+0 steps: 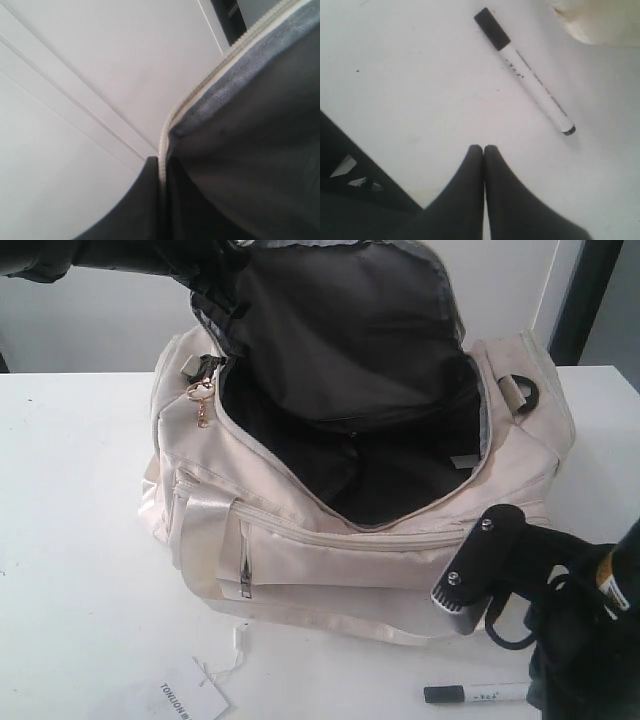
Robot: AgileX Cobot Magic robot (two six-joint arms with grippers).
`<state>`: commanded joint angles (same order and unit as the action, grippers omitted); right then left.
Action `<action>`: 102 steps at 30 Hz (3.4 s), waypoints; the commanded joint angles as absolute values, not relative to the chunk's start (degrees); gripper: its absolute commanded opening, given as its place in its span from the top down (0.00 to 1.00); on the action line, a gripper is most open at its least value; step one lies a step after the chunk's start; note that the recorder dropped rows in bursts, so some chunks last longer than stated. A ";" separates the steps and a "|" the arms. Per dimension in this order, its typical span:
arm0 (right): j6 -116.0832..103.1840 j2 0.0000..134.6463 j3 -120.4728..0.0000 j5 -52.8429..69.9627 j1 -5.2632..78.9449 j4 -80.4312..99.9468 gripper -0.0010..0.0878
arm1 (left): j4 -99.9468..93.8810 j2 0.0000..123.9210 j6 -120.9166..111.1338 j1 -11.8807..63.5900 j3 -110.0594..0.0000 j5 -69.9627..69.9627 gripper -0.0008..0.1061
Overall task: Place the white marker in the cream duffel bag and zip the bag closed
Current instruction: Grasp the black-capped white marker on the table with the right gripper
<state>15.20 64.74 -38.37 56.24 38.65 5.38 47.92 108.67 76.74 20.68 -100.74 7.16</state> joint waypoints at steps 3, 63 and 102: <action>16.99 64.74 -35.83 52.99 38.65 8.03 0.99 | 47.92 108.67 76.74 20.68 -100.74 7.03 0.99; 37.28 81.55 -27.21 25.43 38.65 18.18 0.52 | 47.92 108.67 76.74 20.68 -100.74 7.03 0.99; 34.48 85.52 -27.32 22.49 38.65 17.85 0.96 | 47.92 108.67 76.74 20.68 -100.74 7.03 0.99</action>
<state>34.48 85.52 -27.32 22.49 38.65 17.85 47.92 108.67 76.74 20.68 -100.74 7.03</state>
